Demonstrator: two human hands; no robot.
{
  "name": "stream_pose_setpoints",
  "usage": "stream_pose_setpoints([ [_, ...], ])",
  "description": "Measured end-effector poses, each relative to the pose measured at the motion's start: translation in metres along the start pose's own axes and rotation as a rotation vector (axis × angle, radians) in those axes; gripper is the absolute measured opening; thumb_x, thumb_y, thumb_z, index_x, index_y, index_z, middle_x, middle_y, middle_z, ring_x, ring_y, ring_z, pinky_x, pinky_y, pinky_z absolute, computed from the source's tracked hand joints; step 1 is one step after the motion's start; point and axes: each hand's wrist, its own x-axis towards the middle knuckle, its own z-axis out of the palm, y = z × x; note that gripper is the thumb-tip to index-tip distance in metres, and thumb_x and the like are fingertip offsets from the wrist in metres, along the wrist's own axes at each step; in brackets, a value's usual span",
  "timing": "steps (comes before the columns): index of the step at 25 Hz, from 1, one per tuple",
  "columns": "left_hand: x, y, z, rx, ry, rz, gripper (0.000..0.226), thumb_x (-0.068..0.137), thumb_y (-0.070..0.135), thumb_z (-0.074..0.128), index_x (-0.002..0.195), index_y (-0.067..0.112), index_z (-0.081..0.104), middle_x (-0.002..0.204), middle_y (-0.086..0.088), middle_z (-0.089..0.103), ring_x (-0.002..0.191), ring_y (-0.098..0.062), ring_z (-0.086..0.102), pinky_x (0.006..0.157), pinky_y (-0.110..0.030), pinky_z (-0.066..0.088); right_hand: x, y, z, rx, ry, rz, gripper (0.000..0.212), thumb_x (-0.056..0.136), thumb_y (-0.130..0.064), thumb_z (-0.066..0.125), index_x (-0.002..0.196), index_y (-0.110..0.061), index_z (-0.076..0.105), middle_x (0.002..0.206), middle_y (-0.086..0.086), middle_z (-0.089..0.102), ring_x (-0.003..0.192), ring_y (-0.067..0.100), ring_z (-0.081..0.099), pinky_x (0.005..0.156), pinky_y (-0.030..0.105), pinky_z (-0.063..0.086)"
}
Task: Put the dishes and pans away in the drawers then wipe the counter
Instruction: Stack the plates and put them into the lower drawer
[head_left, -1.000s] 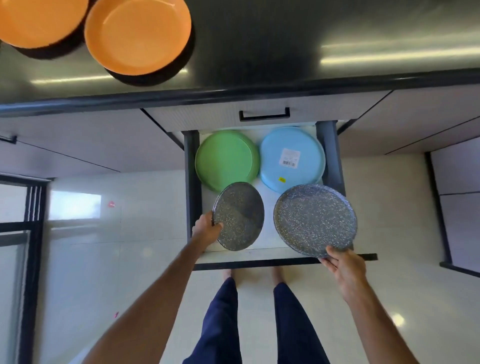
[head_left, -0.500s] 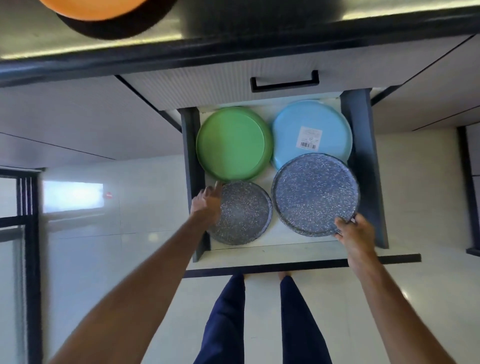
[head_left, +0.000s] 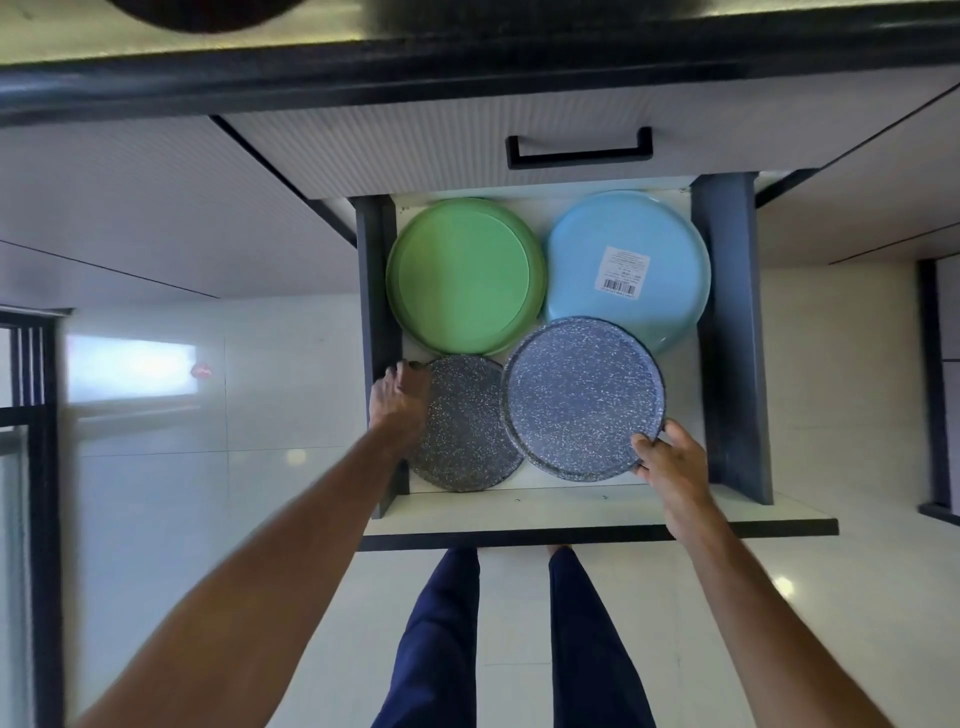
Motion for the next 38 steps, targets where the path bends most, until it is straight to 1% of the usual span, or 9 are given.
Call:
stream_pose_setpoints([
  [7, -0.015, -0.012, 0.012, -0.074, 0.033, 0.057, 0.043, 0.099, -0.001, 0.05, 0.141, 0.003, 0.048, 0.13, -0.02, 0.054, 0.106, -0.031, 0.061, 0.087, -0.04, 0.056, 0.015, 0.008, 0.066, -0.256, -0.09, 0.024, 0.023, 0.095, 0.0, 0.064, 0.097, -0.022, 0.07, 0.102, 0.011, 0.076, 0.099, 0.035, 0.073, 0.09, 0.053, 0.06],
  [11, -0.022, -0.013, 0.011, -0.105, 0.025, 0.058, 0.057, 0.094, -0.006, 0.055, 0.147, 0.0, 0.038, 0.132, -0.022, 0.05, 0.11, -0.035, 0.059, 0.09, -0.042, 0.056, 0.018, 0.023, 0.104, -0.567, -0.068, -0.085, 0.016, 0.097, -0.006, 0.061, 0.111, -0.006, 0.068, 0.101, 0.01, 0.074, 0.081, 0.028, 0.067, 0.067, 0.026, 0.051],
  [14, -0.027, -0.012, 0.015, -0.117, 0.019, 0.05, 0.066, 0.091, -0.007, 0.058, 0.151, -0.003, 0.031, 0.134, -0.023, 0.05, 0.113, -0.034, 0.06, 0.094, -0.04, 0.056, 0.01, 0.025, 0.127, -0.716, -0.169, -0.043, 0.036, 0.105, -0.013, 0.053, 0.135, 0.007, 0.047, 0.1, 0.01, 0.061, 0.066, 0.012, 0.053, 0.041, 0.011, 0.036],
  [19, -0.037, -0.012, 0.02, -0.13, -0.015, 0.014, 0.076, 0.091, -0.005, 0.062, 0.156, -0.003, 0.023, 0.143, -0.025, 0.046, 0.125, -0.037, 0.055, 0.103, -0.042, 0.052, 0.009, 0.026, 0.143, -0.924, -0.286, -0.069, 0.058, 0.102, -0.013, 0.056, 0.151, 0.005, 0.029, 0.136, 0.026, 0.054, 0.114, 0.035, 0.062, 0.081, 0.03, 0.05],
  [23, -0.042, -0.01, 0.021, -0.109, -0.025, 0.016, 0.083, 0.089, -0.005, 0.066, 0.157, 0.0, 0.02, 0.156, -0.027, 0.032, 0.138, -0.039, 0.044, 0.11, -0.045, 0.047, 0.016, 0.025, 0.139, -1.021, -0.346, -0.069, 0.061, 0.098, -0.012, 0.058, 0.152, 0.0, 0.031, 0.137, 0.027, 0.048, 0.118, 0.039, 0.058, 0.094, 0.039, 0.052],
  [31, -0.06, -0.002, 0.013, -0.189, -0.079, -0.045, 0.078, 0.087, -0.004, 0.068, 0.153, 0.001, 0.029, 0.152, -0.024, 0.037, 0.134, -0.037, 0.047, 0.106, -0.045, 0.049, 0.003, 0.018, 0.112, -0.823, -0.336, -0.079, 0.043, 0.093, -0.005, 0.06, 0.136, -0.007, 0.053, 0.114, 0.011, 0.067, 0.105, 0.031, 0.063, 0.078, 0.033, 0.051],
  [33, -0.079, 0.006, 0.005, -0.28, -0.045, -0.038, 0.057, 0.088, -0.002, 0.064, 0.142, 0.003, 0.045, 0.133, -0.016, 0.055, 0.119, -0.029, 0.058, 0.09, -0.035, 0.055, -0.015, 0.019, 0.097, -0.633, -0.208, -0.064, 0.036, 0.093, -0.007, 0.062, 0.129, -0.005, 0.06, 0.111, 0.01, 0.072, 0.103, 0.027, 0.068, 0.089, 0.042, 0.057],
  [36, -0.121, 0.017, 0.0, -0.421, -0.063, -0.012, 0.014, 0.097, 0.017, 0.054, 0.106, 0.019, 0.065, 0.095, 0.004, 0.07, 0.085, -0.015, 0.067, 0.065, -0.029, 0.05, -0.057, 0.021, 0.062, -0.232, -0.129, 0.002, 0.017, 0.097, -0.009, 0.063, 0.111, -0.006, 0.071, 0.09, 0.011, 0.077, 0.08, 0.022, 0.072, 0.067, 0.032, 0.059],
  [38, -0.15, 0.024, 0.004, -0.485, -0.092, -0.027, 0.012, 0.096, 0.027, 0.056, 0.092, 0.023, 0.066, 0.085, 0.01, 0.071, 0.077, -0.012, 0.067, 0.064, -0.028, 0.05, -0.084, 0.022, 0.041, -0.101, -0.141, 0.051, 0.012, 0.099, -0.008, 0.063, 0.105, -0.002, 0.072, 0.087, 0.019, 0.075, 0.072, 0.024, 0.069, 0.061, 0.031, 0.056],
])
